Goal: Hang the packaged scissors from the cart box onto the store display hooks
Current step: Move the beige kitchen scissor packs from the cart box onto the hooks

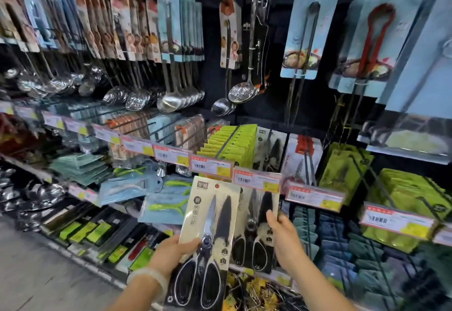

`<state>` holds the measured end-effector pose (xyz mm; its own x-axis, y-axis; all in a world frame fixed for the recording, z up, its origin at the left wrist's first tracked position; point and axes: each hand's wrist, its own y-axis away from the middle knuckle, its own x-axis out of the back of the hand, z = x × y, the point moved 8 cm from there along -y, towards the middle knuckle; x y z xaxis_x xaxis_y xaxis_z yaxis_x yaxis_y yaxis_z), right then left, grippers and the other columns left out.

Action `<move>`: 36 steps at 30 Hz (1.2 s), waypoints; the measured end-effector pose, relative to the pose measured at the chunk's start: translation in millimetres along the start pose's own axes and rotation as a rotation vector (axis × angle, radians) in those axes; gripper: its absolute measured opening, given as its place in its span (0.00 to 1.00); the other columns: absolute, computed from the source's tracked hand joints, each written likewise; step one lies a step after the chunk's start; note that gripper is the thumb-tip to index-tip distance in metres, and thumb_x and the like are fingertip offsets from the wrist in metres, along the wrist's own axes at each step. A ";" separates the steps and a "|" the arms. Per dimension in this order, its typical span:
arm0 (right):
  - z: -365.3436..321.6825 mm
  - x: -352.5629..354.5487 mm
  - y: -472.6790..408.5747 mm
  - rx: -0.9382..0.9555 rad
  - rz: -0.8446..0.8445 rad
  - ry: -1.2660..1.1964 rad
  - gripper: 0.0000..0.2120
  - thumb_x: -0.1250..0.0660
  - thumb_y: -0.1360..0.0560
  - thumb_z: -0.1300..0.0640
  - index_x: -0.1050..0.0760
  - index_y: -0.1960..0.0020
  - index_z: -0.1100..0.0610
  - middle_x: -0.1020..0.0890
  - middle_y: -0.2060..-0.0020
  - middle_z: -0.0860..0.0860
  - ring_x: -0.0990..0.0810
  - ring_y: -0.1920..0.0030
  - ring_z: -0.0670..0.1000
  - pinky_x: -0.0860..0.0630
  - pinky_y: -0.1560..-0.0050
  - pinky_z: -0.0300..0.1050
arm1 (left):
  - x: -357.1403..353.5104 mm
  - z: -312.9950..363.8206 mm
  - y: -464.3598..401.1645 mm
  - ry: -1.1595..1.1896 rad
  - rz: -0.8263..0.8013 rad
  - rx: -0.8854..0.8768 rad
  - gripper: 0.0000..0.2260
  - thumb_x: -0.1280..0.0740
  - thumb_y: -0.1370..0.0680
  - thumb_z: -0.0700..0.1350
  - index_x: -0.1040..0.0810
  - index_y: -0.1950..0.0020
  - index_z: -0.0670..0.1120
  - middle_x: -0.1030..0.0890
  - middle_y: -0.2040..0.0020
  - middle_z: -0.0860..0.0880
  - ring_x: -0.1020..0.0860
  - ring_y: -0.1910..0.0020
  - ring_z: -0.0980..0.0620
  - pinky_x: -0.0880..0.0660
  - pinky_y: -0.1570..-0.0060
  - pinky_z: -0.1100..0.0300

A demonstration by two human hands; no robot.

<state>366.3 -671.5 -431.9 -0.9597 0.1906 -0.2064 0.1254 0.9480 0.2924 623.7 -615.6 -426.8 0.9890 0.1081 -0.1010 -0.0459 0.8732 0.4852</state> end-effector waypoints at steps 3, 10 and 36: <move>8.8 -0.8 -4.0 -0.044 0.041 -0.081 0.34 0.34 0.29 0.44 0.37 0.27 0.56 0.32 0.29 0.50 0.34 0.29 0.54 0.41 0.27 0.57 | 5.2 10.9 -9.2 -0.061 -0.022 -0.006 0.14 0.27 0.29 0.37 0.20 0.44 0.39 0.15 0.52 0.41 0.19 0.48 0.42 0.27 0.40 0.48; -12.3 -7.8 -14.7 -0.064 0.228 0.113 0.18 0.42 0.21 0.46 0.31 0.39 0.59 0.29 0.33 0.57 0.30 0.34 0.58 0.36 0.32 0.54 | 8.0 17.3 -22.8 -0.145 -0.125 -0.039 0.15 0.30 0.26 0.38 0.23 0.39 0.41 0.17 0.45 0.45 0.21 0.45 0.47 0.30 0.38 0.55; -36.2 -18.6 43.2 0.144 0.151 0.349 0.08 0.38 0.22 0.62 0.27 0.50 0.49 0.19 0.54 0.50 0.20 0.49 0.55 0.23 0.44 0.55 | -92.4 50.3 -51.0 -0.455 -0.252 -0.253 0.09 0.33 0.23 0.40 0.22 0.43 0.42 0.20 0.50 0.46 0.23 0.47 0.46 0.27 0.41 0.53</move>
<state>380.5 -643.3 -381.6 -0.9524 0.2563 0.1651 0.2818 0.9467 0.1559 541.7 -694.0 -398.5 0.9319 -0.2847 0.2245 0.2223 0.9378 0.2666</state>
